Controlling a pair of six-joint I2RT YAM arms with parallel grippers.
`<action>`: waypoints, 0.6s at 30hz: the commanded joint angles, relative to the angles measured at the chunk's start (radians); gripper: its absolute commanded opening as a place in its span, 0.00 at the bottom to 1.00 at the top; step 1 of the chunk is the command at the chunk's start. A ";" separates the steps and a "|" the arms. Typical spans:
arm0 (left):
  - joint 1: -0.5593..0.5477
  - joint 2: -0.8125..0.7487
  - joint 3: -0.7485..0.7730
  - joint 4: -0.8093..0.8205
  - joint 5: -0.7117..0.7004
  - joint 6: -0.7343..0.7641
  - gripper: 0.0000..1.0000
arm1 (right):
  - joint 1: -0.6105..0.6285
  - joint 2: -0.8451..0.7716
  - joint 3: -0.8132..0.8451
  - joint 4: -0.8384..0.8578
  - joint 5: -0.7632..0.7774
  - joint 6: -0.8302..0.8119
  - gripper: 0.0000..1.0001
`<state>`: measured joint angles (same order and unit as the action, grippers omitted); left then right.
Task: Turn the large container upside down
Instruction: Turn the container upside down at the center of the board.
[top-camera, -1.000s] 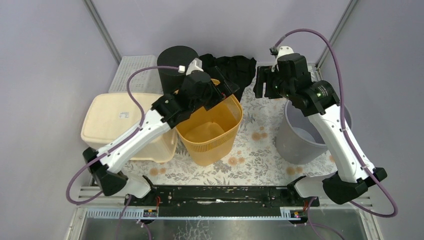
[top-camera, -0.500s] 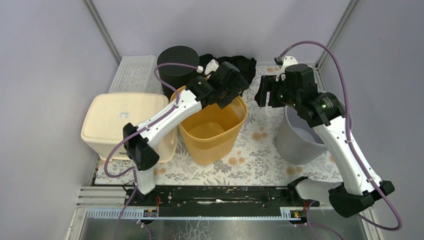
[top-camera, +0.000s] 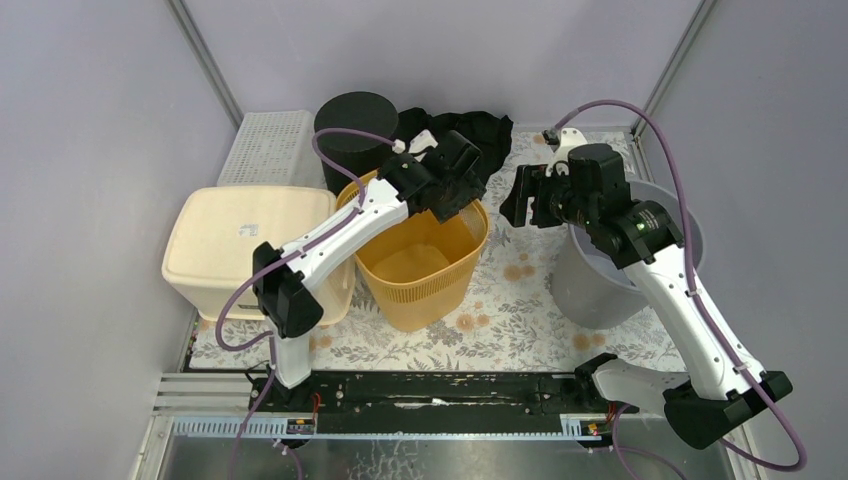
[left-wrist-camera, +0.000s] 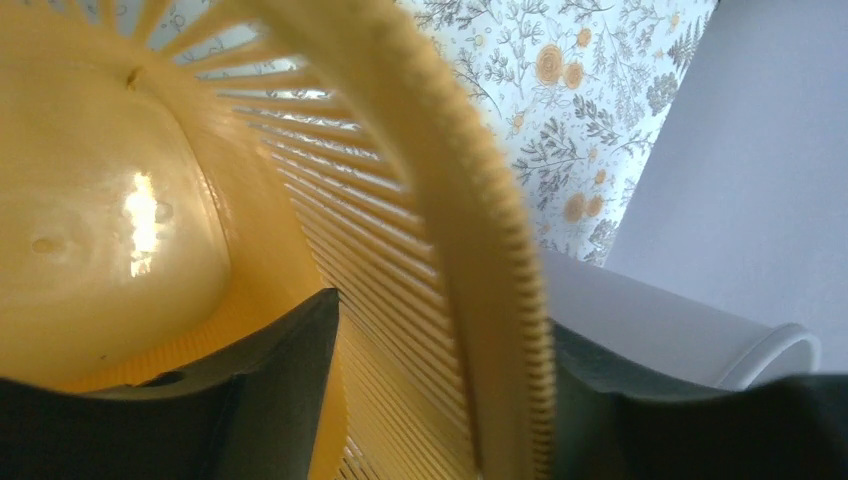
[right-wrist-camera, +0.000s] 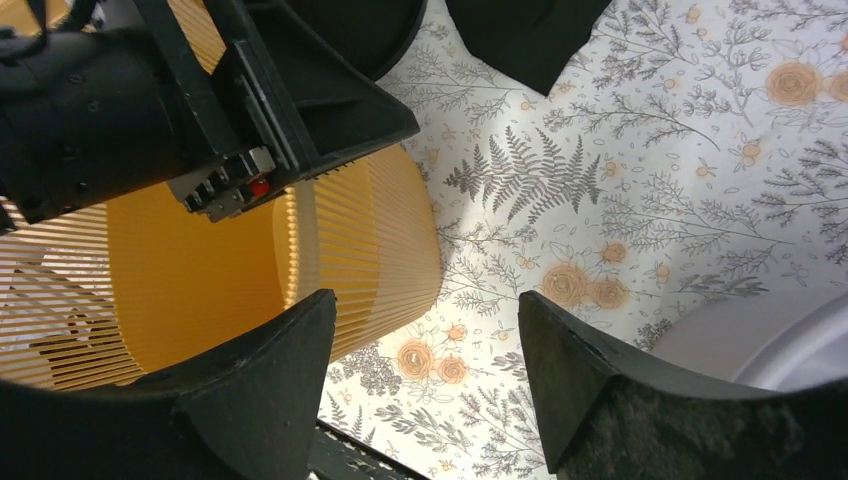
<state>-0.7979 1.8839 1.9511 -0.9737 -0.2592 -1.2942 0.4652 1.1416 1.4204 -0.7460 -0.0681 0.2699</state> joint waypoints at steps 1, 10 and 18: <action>-0.007 0.016 -0.015 -0.056 -0.026 0.016 0.54 | -0.004 -0.022 -0.028 0.080 -0.055 0.016 0.74; -0.008 -0.035 -0.020 -0.053 -0.010 0.070 0.00 | -0.005 -0.020 -0.051 0.097 -0.088 0.016 0.73; -0.012 -0.241 -0.230 0.316 0.115 0.190 0.00 | -0.005 -0.013 -0.036 0.086 -0.093 0.023 0.72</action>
<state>-0.8120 1.6989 1.8534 -1.0031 -0.2001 -1.1740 0.4637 1.1408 1.3651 -0.6968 -0.1272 0.2859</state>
